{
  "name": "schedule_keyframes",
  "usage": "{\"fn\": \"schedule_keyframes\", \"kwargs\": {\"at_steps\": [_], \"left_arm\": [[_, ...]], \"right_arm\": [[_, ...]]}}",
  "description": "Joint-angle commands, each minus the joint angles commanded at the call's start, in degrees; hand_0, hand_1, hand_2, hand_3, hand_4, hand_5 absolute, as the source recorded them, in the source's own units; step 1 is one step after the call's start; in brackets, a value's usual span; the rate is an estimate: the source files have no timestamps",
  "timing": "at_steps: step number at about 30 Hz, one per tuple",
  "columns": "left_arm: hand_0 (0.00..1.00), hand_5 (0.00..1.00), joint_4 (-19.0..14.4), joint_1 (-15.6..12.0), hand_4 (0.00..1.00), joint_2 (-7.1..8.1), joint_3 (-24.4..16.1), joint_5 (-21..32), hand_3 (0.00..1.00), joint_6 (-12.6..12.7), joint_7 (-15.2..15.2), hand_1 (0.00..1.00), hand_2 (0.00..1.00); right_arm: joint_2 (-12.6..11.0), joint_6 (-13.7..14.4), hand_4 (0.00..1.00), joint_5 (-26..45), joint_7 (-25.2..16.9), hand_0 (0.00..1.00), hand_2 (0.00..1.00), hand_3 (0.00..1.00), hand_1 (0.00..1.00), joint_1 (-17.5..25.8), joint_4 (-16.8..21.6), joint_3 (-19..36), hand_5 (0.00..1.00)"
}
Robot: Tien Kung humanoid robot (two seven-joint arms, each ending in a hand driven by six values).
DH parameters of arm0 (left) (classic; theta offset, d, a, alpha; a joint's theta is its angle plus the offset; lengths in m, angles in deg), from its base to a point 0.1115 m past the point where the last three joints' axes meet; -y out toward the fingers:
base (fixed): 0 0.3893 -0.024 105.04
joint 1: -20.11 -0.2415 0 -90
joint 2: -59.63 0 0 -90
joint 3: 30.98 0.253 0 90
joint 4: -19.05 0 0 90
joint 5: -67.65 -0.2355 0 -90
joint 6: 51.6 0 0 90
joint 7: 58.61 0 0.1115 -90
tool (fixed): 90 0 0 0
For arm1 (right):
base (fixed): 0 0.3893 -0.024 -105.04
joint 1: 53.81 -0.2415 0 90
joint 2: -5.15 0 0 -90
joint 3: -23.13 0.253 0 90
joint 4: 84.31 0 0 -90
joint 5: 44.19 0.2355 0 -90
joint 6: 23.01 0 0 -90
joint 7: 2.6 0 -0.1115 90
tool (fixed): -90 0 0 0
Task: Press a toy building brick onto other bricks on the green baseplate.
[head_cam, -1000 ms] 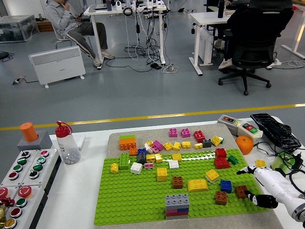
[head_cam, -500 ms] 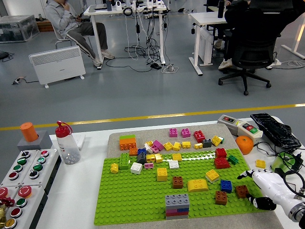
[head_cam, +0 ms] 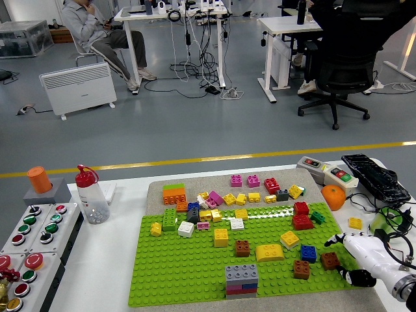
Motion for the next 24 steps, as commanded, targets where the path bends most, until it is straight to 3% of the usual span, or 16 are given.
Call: {"fn": "schedule_keyframes", "kwargs": {"at_steps": [24], "left_arm": [[0.658,0.998,0.0,-0.1,0.298,-0.12,-0.1,-0.2,0.576,0.1,-0.1,0.681,0.705]], "right_arm": [[0.2,0.3,0.634,0.6,-0.2,0.849,0.728,0.653,0.764,-0.6,-2.2,-0.3,0.022]]}}
